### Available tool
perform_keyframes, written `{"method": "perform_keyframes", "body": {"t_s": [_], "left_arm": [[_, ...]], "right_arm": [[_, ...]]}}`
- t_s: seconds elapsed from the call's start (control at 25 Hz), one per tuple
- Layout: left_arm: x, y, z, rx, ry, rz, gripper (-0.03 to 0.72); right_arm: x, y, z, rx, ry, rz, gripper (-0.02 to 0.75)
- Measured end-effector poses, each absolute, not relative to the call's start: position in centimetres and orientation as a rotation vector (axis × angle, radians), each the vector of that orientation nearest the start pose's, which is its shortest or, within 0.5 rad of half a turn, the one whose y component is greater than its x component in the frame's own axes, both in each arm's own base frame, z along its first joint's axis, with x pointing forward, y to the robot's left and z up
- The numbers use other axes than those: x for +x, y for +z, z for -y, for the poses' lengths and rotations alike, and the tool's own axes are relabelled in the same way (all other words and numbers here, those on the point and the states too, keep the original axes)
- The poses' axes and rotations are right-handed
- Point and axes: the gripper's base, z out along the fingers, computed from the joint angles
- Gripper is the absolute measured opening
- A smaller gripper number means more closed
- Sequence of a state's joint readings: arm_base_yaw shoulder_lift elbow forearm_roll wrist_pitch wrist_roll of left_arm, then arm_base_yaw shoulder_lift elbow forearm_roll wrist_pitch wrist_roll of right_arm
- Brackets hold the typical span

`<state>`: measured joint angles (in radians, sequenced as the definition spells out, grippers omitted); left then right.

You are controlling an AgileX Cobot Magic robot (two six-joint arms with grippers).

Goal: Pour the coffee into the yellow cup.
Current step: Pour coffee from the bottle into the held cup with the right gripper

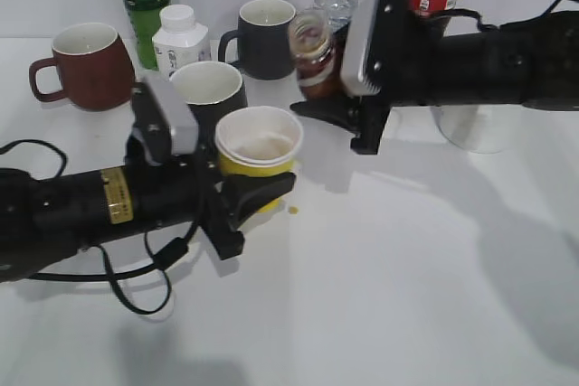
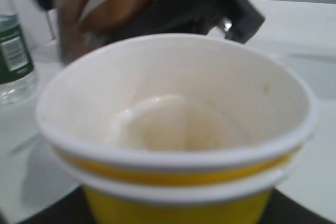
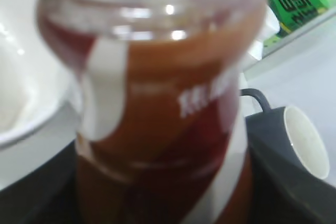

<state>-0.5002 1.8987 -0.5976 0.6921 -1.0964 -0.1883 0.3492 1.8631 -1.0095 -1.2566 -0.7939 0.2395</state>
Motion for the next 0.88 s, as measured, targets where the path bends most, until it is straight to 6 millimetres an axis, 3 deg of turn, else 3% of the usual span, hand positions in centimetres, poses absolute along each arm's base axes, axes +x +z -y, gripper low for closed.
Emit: {"method": "perform_keyframes", "body": {"t_s": [0.24, 0.88], "left_arm": [[24.8, 13.2, 20.6, 1.027, -0.78, -1.525, 0.33], [24.7, 12.9, 20.8, 1.024, -0.815, -1.532, 0.328]], "right_arm": [[32.4, 19.1, -19.9, -1.578, 0.281, -1.155, 0.5], [33.3, 18.9, -19.4, -1.678, 0.0, -1.021, 0.5]]}}
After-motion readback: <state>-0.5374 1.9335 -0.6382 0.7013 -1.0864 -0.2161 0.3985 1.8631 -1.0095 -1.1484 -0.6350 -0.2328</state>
